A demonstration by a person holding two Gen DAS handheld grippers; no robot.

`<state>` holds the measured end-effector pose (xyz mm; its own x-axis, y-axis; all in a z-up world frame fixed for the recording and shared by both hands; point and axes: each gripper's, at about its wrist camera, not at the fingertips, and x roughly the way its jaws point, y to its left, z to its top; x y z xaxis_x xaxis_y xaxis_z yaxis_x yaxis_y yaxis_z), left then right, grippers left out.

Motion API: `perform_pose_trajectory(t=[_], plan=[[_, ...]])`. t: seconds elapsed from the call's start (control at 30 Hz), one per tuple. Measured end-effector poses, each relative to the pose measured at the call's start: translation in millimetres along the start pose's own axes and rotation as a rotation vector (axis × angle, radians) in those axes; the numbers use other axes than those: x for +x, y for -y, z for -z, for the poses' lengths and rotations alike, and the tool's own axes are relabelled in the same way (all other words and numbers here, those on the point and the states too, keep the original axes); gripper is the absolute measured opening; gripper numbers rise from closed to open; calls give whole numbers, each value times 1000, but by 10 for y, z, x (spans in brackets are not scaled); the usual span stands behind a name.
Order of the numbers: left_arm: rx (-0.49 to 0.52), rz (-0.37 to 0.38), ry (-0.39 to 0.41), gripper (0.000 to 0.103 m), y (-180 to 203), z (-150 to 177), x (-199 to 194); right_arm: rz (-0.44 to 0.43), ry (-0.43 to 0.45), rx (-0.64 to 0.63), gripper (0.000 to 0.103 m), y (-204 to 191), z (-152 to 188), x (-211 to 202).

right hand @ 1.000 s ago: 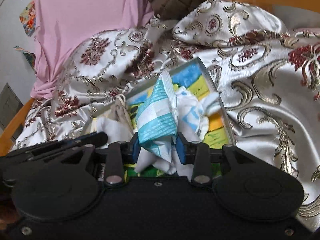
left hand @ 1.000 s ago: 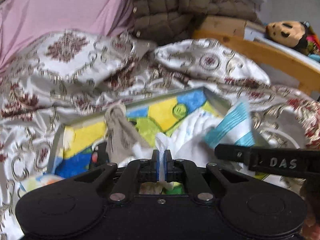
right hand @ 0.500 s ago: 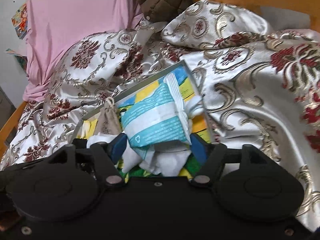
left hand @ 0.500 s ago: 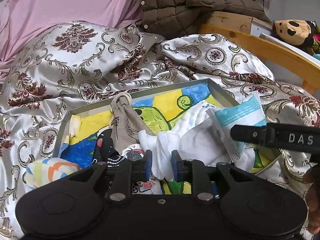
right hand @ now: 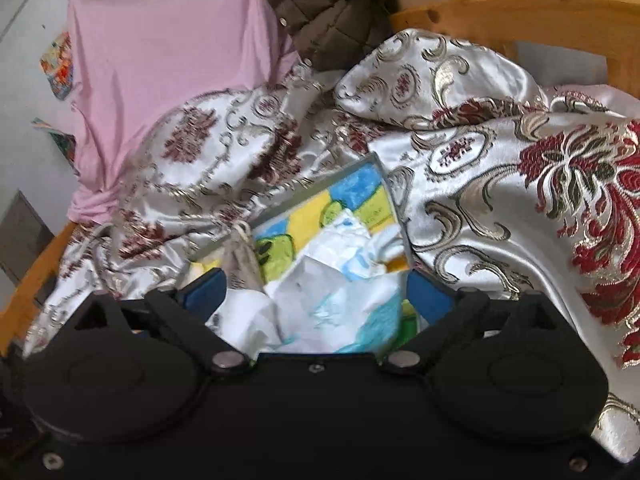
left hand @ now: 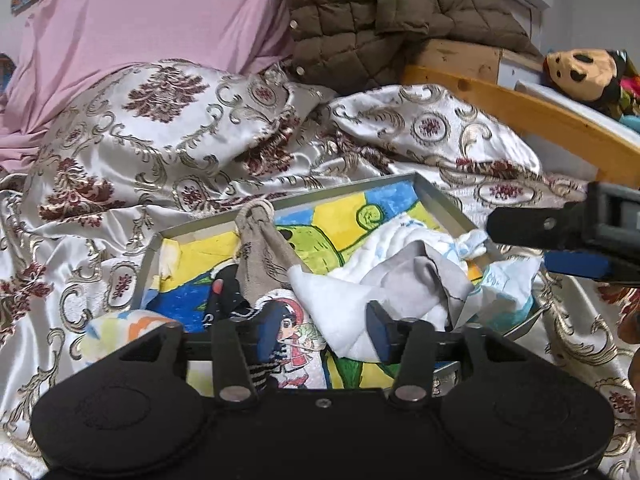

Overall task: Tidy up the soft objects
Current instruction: 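Lower the white tissue into the tray and open the left tool while the right tool releases the packet, then raise both open tools from the tray and move back over the pile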

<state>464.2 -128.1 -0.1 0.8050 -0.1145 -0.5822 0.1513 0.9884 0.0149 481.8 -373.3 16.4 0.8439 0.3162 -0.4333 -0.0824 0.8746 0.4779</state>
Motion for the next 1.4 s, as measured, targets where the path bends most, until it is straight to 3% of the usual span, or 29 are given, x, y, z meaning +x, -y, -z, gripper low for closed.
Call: perform_pose_trajectory(t=[0.3, 0.43, 0.5, 0.77, 0.97, 1.4], plan=[[-64, -22, 132, 83, -146, 25, -663, -48, 85, -40, 102, -177, -109, -607], [-51, -53, 198, 99, -156, 48, -1030, -60, 131, -84, 102, -315, -87, -909], [-47, -71, 234, 102, -151, 95, -1230, -58, 141, -112, 102, -392, -37, -1026], [-65, -68, 289, 102, -195, 379, -1867, -8, 213, -249, 102, -823, 342, -1464], [-55, -109, 302, 102, -283, 662, -2221, 9, 283, -316, 102, -1103, 715, -1846], [-85, -167, 267, 102, -596, 1431, -2805, 74, 330, -388, 102, -1378, 1561, -2579]])
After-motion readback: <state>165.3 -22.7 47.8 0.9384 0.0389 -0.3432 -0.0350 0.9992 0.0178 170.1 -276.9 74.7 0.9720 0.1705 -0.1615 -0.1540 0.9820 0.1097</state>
